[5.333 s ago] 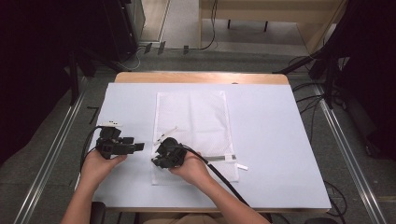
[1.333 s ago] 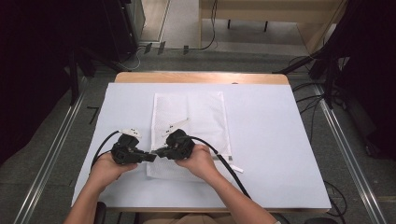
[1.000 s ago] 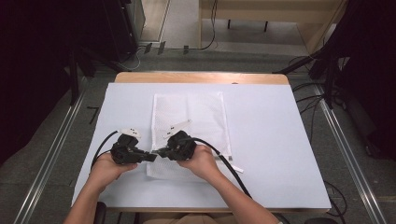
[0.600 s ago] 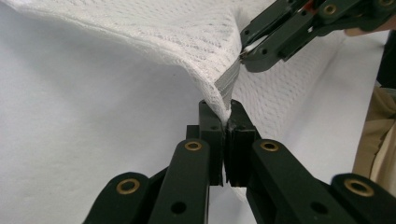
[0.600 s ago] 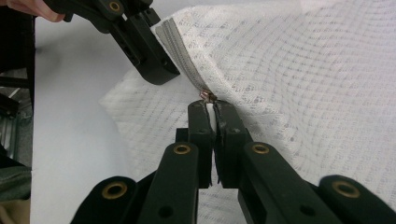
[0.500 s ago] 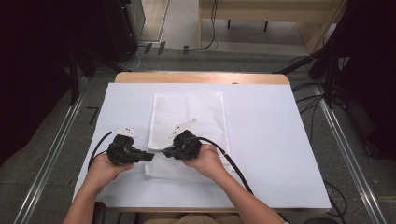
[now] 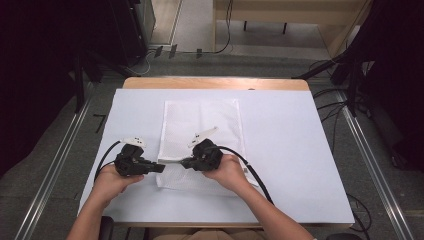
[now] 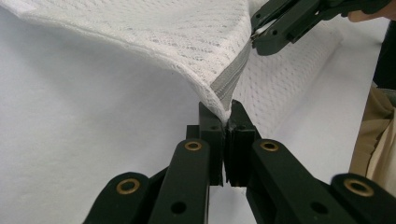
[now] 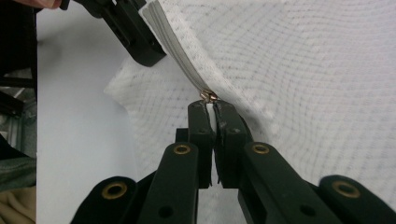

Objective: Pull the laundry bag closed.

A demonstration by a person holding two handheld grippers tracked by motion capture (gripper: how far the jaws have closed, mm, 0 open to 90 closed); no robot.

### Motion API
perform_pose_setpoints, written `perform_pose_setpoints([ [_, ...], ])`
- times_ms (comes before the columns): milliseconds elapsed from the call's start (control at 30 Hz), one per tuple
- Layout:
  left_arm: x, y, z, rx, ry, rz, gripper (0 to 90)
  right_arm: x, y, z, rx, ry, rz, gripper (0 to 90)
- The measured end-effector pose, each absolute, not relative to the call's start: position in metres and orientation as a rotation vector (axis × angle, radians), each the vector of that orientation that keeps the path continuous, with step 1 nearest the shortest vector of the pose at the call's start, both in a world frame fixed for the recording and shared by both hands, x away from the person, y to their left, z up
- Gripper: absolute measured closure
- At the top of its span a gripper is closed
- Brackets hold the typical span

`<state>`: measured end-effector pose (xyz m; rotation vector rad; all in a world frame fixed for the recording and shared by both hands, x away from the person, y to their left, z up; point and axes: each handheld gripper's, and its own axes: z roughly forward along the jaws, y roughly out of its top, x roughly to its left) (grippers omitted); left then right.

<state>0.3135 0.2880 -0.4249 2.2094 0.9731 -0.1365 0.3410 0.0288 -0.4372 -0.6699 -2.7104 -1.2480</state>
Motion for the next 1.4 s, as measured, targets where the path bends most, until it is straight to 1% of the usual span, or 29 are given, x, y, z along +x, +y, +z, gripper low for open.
perform_pose_setpoints([
  [233, 0.313, 0.287, -0.426, 2.209, 0.976, -0.145, 88.6, 0.341, 0.013, -0.439, -0.700, -2.688, -1.231, 88.5],
  [400, 0.313, 0.286, -0.426, 2.211, 0.973, -0.148, 88.6, 0.336, 0.013, -0.438, -0.678, -2.734, -1.234, 88.5],
  [667, 0.312, 0.288, -0.426, 2.211, 0.986, -0.148, 88.6, 0.336, 0.008, -0.444, -0.697, -2.725, -1.254, 88.5],
  [1400, 0.311, 0.289, -0.427, 2.216, 0.978, -0.149, 88.5, 0.337, -0.010, -0.444, -0.720, -2.712, -1.238, 88.4],
])
